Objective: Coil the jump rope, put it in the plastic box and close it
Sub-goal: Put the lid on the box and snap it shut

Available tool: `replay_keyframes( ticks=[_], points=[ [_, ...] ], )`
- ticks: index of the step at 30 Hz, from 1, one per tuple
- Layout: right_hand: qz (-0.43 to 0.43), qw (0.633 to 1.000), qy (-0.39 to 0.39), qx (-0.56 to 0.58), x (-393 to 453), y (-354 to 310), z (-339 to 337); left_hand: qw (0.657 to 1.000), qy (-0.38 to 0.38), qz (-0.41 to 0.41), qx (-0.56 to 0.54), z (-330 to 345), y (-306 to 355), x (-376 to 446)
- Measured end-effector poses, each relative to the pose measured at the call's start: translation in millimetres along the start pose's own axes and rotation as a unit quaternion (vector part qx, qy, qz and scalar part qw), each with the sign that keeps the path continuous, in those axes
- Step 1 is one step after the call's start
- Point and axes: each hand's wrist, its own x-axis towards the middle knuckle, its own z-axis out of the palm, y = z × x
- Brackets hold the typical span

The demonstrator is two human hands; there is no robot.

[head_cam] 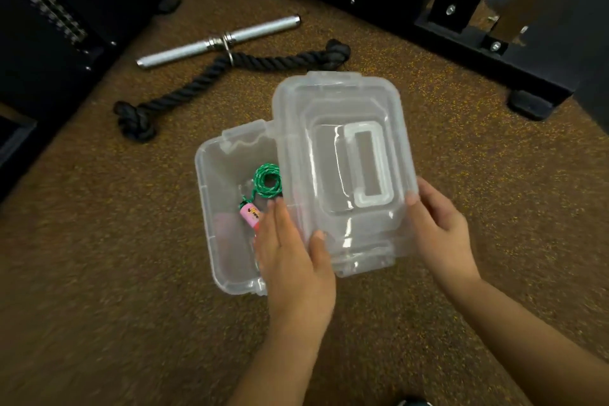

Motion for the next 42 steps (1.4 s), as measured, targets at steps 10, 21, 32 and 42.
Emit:
replay_keyframes(
  ticks=[10, 21, 32, 42],
  points=[
    [-0.043, 0.983, -0.15, -0.098, -1, -30, 75, 0.987, 0.036, -0.137, -0.072, -62, -61, 3],
    [-0.012, 0.975, -0.174, -0.141, -2, -18, 78, 0.98, -0.013, -0.189, -0.06, -68, -75, 23],
    [-0.024, 0.958, -0.204, -0.2, -7, -22, 75, 0.977, -0.027, -0.187, -0.103, -75, -84, 16],
    [0.028, 0.967, -0.219, -0.127, 2, -26, 75, 0.867, 0.0, -0.356, -0.349, -86, -95, 22]
  ],
)
